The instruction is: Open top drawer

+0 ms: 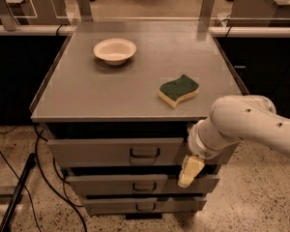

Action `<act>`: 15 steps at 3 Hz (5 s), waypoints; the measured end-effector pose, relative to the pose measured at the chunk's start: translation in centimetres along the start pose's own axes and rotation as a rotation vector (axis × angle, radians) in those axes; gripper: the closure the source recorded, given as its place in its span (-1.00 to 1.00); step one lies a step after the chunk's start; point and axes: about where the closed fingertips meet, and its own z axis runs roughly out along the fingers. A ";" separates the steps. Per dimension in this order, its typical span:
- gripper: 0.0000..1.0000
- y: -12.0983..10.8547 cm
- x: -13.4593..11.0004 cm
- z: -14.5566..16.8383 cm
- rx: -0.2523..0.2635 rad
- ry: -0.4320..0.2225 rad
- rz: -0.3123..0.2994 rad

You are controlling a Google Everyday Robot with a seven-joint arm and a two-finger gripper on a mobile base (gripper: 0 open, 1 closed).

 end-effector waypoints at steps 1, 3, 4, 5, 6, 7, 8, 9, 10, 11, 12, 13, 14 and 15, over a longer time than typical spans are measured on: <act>-1.00 0.1 0.6 1.0 -0.051 0.069 -0.016; -1.00 1.3 2.5 2.8 -0.190 0.160 0.017; -1.00 1.3 2.5 2.8 -0.190 0.160 0.017; -1.00 1.3 2.4 2.5 -0.191 0.160 0.018; -1.00 1.2 3.3 2.1 -0.216 0.149 0.046; -1.00 1.2 3.3 1.9 -0.231 0.137 0.053; -1.00 1.4 3.3 1.8 -0.252 0.122 0.061; -1.00 1.6 3.3 1.7 -0.267 0.110 0.067; -1.00 1.8 3.5 1.4 -0.297 0.085 0.083; -1.00 1.9 3.4 1.3 -0.305 0.077 0.089; -1.00 2.2 3.7 0.8 -0.319 0.053 0.112; -1.00 3.4 5.8 -2.7 -0.372 -0.066 0.233; -1.00 4.7 7.7 -5.9 -0.430 -0.167 0.350; -1.00 5.1 7.7 -6.7 -0.452 -0.193 0.372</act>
Offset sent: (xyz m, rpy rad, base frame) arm -0.0084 -0.0107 -0.0432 -0.1490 0.2233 0.0304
